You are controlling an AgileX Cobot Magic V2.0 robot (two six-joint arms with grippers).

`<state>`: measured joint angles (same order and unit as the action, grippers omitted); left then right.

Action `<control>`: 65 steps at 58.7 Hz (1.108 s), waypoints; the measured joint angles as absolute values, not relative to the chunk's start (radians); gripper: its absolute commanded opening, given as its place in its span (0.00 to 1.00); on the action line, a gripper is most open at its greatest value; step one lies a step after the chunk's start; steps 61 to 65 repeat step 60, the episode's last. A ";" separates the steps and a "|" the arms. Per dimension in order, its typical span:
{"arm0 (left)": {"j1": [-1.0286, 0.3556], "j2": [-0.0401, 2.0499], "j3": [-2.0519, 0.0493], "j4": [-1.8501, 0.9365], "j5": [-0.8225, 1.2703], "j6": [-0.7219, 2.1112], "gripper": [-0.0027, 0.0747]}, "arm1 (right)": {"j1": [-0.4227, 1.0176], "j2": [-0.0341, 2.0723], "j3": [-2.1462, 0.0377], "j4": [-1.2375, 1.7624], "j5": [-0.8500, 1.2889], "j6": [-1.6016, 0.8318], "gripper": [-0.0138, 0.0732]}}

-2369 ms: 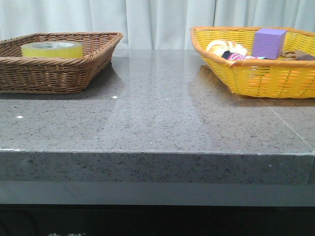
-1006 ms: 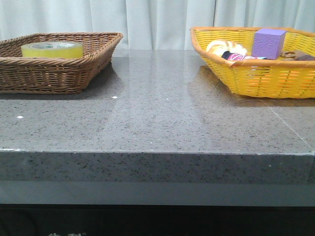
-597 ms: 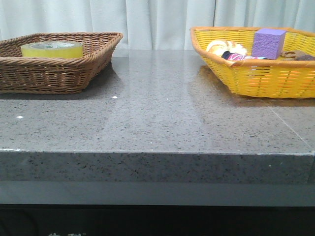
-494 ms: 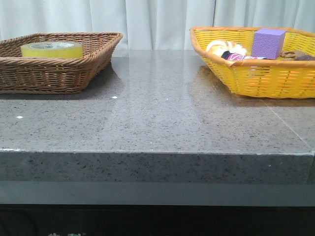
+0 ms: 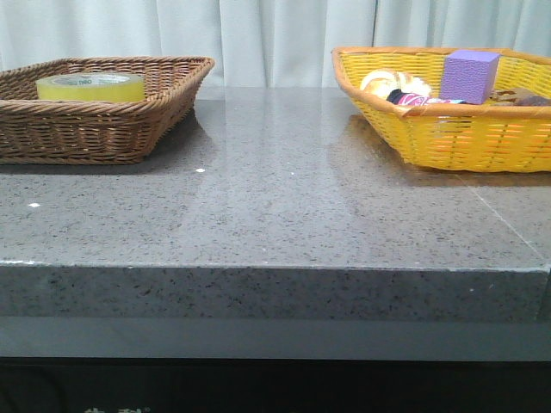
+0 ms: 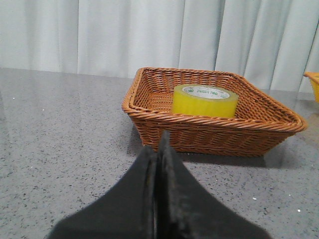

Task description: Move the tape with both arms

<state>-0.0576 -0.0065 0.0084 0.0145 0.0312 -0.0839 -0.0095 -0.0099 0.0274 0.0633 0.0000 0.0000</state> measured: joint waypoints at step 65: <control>-0.058 -0.006 0.008 0.015 0.031 -0.084 0.01 | -0.010 -0.010 0.027 0.028 -0.018 0.044 0.08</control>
